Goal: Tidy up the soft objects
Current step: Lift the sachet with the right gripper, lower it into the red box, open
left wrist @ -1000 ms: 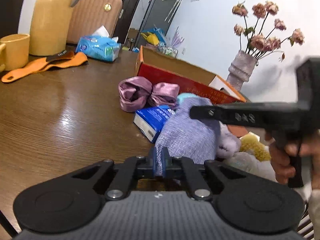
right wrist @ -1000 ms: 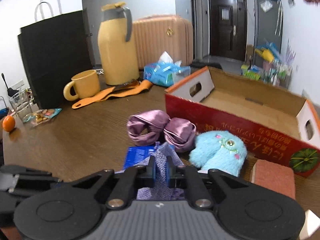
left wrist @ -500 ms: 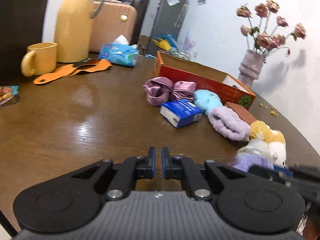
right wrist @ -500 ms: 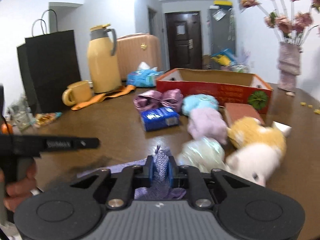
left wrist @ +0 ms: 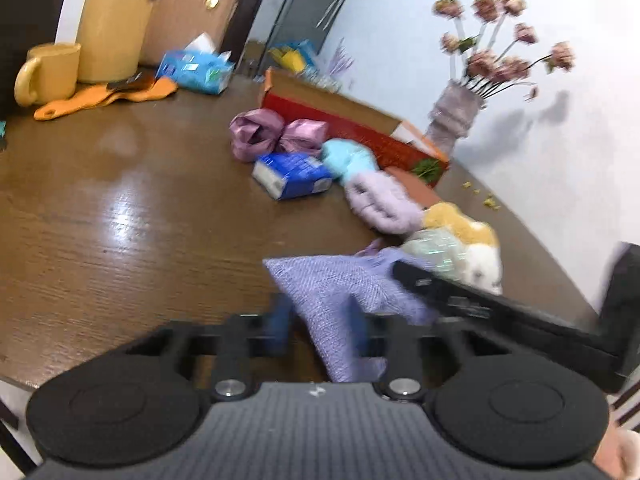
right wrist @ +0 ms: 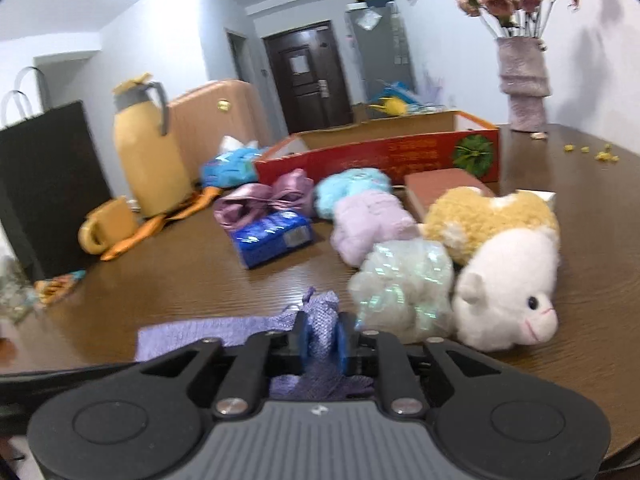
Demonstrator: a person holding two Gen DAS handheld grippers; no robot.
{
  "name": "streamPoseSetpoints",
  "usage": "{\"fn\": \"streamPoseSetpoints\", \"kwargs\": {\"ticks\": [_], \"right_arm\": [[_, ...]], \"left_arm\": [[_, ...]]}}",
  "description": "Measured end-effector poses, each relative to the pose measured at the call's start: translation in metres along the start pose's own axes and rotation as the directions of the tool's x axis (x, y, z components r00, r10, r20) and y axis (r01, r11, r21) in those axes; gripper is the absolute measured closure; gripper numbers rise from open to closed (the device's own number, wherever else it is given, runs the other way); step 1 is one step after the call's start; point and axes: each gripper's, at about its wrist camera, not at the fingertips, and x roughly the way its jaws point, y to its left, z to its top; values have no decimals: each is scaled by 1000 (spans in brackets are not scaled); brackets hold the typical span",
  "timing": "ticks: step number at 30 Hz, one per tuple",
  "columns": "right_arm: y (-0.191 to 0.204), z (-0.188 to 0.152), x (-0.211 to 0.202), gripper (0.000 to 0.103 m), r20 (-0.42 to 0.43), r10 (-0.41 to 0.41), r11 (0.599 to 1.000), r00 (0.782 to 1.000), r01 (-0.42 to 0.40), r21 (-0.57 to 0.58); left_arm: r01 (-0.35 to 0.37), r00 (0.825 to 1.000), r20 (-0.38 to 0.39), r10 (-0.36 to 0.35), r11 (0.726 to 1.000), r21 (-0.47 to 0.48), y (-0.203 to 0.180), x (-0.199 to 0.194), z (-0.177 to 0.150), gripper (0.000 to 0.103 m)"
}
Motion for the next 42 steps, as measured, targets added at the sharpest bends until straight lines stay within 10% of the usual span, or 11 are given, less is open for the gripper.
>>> {"fn": "streamPoseSetpoints", "kwargs": {"ticks": [4,16,21,31,37,42], "right_arm": [[-10,1,-17,63,20,48,999,999,-48,-5],[-26,-6,-42,53,0,89,994,996,-89,70],[-25,-15,-42,54,-20,124,989,992,-122,86],[-9,-19,-23,98,-36,36,998,999,-38,-53],[-13,40,-27,100,72,128,989,989,-122,-86],[-25,147,18,100,121,144,977,982,-122,-174]], "left_arm": [[-42,999,23,43,998,-41,15,3,9,86],[14,1000,-1,-14,1000,1,20,4,10,67],[54,998,-22,-54,999,0,23,7,7,79],[121,992,38,-123,990,69,14,-3,10,100],[201,968,119,-220,968,151,-9,-2,66,100],[194,958,174,-229,961,195,-32,40,176,100]]}}
